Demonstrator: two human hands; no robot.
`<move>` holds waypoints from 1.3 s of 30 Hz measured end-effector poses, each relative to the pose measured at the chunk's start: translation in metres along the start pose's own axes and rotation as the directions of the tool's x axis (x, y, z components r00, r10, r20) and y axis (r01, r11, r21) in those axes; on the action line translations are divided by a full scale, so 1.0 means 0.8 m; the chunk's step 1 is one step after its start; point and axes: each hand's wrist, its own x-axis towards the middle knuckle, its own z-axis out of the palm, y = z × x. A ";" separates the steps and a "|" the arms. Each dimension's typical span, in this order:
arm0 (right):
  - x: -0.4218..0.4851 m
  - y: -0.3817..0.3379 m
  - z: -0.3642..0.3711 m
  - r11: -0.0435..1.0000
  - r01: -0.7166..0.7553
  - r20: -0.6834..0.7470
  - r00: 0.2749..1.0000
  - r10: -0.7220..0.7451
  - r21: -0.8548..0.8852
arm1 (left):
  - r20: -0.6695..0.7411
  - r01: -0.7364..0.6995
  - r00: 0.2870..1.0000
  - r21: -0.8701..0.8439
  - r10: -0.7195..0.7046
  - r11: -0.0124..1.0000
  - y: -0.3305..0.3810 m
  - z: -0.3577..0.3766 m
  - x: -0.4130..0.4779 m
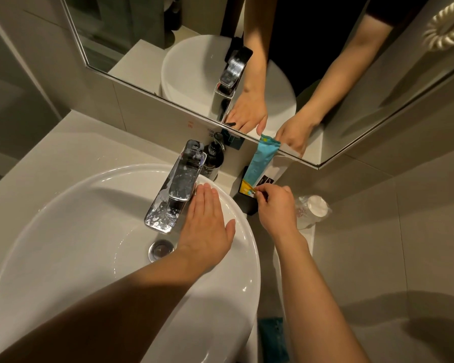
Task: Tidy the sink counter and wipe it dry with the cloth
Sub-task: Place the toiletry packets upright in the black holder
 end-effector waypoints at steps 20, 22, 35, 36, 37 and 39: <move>-0.230 0.124 -0.034 0.880 -0.475 0.498 0.758 0.421 -0.021 | 0.016 0.019 1.000 0.102 -0.021 0.995 0.000 -0.001 0.001; -0.252 0.126 -0.023 0.847 -0.531 0.529 0.712 0.461 -0.022 | 0.020 0.019 1.000 0.100 -0.021 0.995 0.000 0.000 0.000; -0.232 0.120 -0.036 0.904 -0.405 0.296 0.888 0.352 0.140 | 0.031 0.017 0.999 0.078 -0.019 0.997 0.001 0.001 -0.002; -0.221 0.113 -0.046 0.902 -0.382 0.240 0.912 0.333 0.200 | 0.029 0.019 0.999 0.078 -0.021 0.997 0.001 0.002 -0.002; -0.206 0.104 -0.057 0.896 -0.355 0.174 0.932 0.317 0.268 | 0.030 0.020 0.999 0.080 -0.023 0.997 0.001 0.002 -0.003; -0.171 0.080 -0.079 0.885 -0.265 0.033 0.961 0.274 0.383 | 0.034 0.019 0.999 0.087 -0.022 0.996 0.001 0.003 -0.004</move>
